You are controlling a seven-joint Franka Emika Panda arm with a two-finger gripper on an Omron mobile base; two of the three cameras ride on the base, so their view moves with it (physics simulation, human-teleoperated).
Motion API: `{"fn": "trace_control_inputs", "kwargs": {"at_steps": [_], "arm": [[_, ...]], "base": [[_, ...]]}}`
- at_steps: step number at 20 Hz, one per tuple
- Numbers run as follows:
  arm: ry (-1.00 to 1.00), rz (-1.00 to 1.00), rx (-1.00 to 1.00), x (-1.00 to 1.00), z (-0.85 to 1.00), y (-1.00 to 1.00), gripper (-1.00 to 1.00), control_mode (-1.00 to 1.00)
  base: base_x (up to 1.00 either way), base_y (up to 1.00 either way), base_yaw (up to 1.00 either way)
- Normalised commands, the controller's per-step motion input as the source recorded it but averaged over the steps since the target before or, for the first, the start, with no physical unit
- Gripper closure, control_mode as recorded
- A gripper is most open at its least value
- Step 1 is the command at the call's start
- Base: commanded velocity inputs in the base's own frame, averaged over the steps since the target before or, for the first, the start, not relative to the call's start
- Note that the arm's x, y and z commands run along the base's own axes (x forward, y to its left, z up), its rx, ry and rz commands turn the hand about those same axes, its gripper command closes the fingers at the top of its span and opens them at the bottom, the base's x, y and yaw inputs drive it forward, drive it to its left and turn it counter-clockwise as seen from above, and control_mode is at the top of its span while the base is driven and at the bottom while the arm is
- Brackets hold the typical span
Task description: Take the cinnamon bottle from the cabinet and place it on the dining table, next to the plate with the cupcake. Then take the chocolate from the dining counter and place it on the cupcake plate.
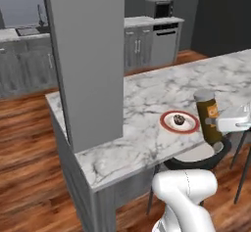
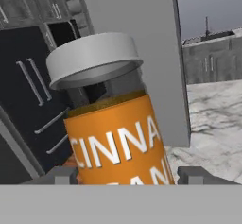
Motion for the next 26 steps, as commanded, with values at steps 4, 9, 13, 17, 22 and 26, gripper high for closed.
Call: {"fn": "trace_control_inputs", "kwargs": {"at_steps": [4, 9, 13, 17, 22, 26], "arm": [[0.0, 0.0, 0.0, 0.0, 0.0, 0.0, 1.0, 1.0], [0.0, 0.0, 0.0, 0.0, 0.0, 0.0, 1.0, 1.0], [0.0, 0.0, 0.0, 0.0, 0.0, 0.0, 1.0, 1.0], [0.0, 0.0, 0.0, 0.0, 0.0, 0.0, 1.0, 1.0], [0.0, 0.0, 0.0, 0.0, 0.0, 0.0, 1.0, 1.0], [0.0, 0.0, 0.0, 0.0, 0.0, 0.0, 1.0, 1.0]], "base": [[-0.69, -0.73, 0.56], [-0.23, -0.91, 0.46], [0.0, -1.0, 0.35], [0.03, -0.95, 0.24], [0.62, -0.35, 0.04], [0.64, -0.02, -0.01]]}}
